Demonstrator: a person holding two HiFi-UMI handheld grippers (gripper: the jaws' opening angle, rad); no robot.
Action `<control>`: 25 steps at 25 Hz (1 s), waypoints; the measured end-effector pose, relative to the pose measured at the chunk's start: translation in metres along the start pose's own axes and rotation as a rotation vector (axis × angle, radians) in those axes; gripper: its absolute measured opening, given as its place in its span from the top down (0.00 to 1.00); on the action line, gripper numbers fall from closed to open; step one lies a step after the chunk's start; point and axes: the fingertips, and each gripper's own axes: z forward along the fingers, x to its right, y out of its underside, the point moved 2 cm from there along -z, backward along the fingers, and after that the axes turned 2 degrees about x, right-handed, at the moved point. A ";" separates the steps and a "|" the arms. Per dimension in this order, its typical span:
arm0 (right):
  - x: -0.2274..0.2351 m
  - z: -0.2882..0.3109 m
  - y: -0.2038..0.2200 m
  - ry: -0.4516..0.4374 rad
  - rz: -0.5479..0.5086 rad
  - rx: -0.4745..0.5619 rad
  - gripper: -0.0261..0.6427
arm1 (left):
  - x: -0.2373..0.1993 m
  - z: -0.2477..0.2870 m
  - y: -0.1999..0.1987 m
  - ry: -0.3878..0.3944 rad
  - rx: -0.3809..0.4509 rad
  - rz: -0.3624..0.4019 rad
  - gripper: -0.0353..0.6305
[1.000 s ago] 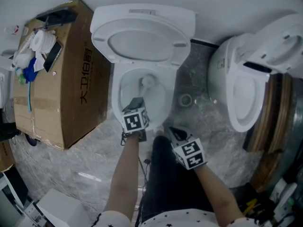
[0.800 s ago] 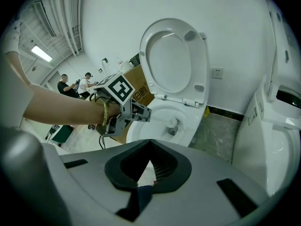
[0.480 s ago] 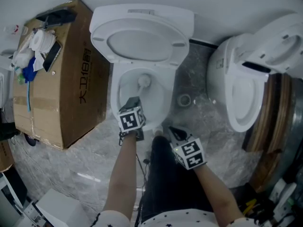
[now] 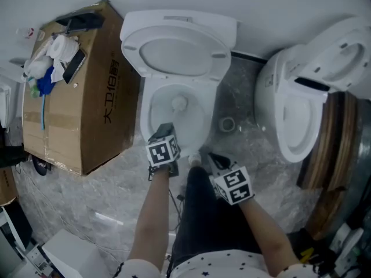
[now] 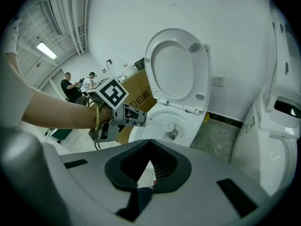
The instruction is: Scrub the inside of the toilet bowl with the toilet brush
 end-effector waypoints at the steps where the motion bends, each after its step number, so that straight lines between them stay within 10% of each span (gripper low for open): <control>1: -0.001 -0.003 -0.002 0.000 -0.007 0.004 0.95 | 0.001 -0.006 0.002 -0.001 0.003 -0.004 0.71; 25: -0.038 -0.094 -0.002 -0.023 -0.097 0.043 0.95 | 0.039 -0.149 0.064 0.004 0.080 -0.111 0.71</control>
